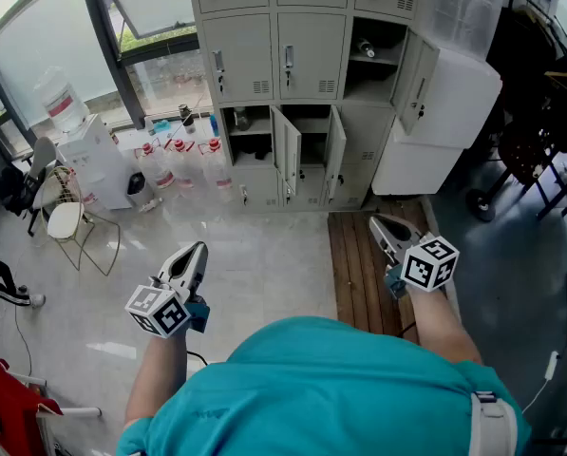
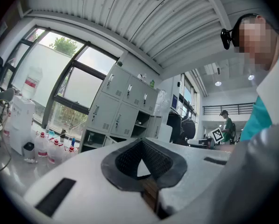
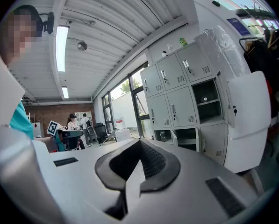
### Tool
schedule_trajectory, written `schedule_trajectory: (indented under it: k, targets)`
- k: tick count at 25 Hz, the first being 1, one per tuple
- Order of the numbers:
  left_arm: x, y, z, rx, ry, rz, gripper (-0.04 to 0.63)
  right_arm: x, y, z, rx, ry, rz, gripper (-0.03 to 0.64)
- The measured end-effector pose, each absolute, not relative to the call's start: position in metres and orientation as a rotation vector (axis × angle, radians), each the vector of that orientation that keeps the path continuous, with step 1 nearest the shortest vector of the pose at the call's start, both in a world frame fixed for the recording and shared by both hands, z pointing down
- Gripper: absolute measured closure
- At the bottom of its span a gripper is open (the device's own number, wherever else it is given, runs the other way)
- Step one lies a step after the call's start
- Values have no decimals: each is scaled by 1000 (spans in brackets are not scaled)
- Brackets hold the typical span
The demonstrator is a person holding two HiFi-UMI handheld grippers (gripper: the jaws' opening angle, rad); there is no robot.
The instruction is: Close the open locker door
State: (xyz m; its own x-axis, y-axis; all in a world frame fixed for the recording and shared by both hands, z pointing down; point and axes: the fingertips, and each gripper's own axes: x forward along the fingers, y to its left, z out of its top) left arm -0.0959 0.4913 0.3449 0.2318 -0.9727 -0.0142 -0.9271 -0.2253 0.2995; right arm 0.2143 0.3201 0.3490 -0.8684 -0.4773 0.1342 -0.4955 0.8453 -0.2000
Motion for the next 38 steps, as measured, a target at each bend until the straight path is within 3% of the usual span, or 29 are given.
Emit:
schedule_trajectory:
  k: [19, 32, 38]
  targets:
    - [-67, 442, 335, 2295, -1750, -325, 591, 236, 276, 347, 789, -2972, 434, 618]
    - [43, 349, 332, 2311, -1715, -362, 591, 350, 209, 344, 765, -2993, 417, 618]
    - [68, 311, 334, 2315, -1694, -299, 591, 361, 175, 360, 728, -3003, 470, 618]
